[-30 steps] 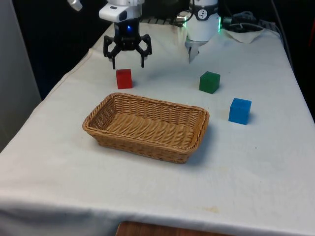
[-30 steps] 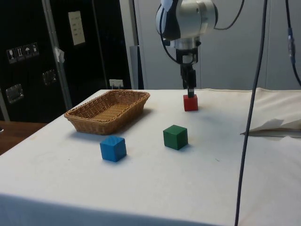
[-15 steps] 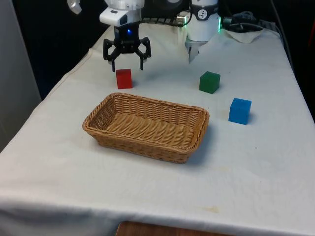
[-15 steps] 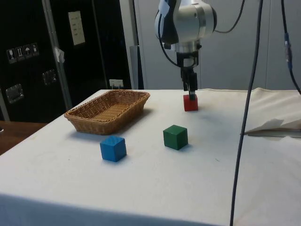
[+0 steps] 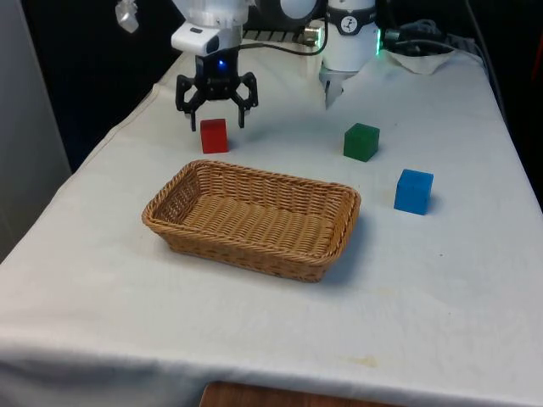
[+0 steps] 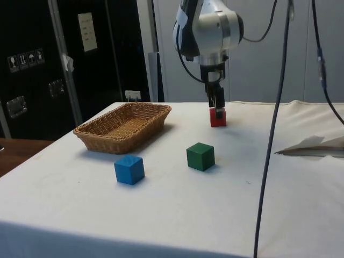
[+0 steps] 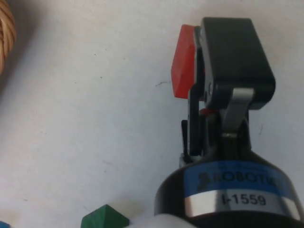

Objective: Pick up exactly two blocks and place them into the basket.

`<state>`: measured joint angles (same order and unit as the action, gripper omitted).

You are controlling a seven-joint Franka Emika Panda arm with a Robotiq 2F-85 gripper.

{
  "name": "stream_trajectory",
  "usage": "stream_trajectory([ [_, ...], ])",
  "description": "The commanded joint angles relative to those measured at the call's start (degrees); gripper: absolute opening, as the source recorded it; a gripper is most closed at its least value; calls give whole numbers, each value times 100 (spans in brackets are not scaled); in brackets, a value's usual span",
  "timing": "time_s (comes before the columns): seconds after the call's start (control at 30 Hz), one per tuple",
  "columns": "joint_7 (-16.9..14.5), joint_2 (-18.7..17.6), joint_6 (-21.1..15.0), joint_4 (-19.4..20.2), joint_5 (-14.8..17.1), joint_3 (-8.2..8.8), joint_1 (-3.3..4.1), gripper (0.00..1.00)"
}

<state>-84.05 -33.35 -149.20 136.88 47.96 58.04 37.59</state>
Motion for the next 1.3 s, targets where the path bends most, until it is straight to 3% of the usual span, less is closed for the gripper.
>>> stream_trajectory([
  [0.0,-143,-97,-126,-52,241,-286,-178,100],
  [0.2,-212,-338,6,-201,441,-344,-183,100],
  [0.23,-92,-298,120,-155,258,-97,-11,100],
  [0.27,-218,-355,40,-212,453,-315,-166,100],
  [0.5,-252,-527,275,-241,561,-132,-17,100],
  [0.53,-304,-510,252,-246,596,-155,-46,100],
  [0.6,-298,-510,264,-229,596,-149,-34,100],
  [0.63,-298,-510,264,-223,596,-143,-34,96],
  [0.7,-292,-510,264,-218,596,-143,-29,78],
  [0.73,-292,-510,264,-212,596,-143,-29,55],
  [0.77,-292,-516,264,-206,596,-143,-29,42],
  [0.8,-252,-527,298,-212,561,-126,-17,32],
  [0.83,-286,-516,264,-206,590,-143,-23,32],
  [0.93,-286,-516,264,-201,590,-138,-23,0],
  [1.2,-286,-510,264,-195,590,-138,-17,0],
  [1.27,-252,-476,321,-201,527,-52,23,0],
])
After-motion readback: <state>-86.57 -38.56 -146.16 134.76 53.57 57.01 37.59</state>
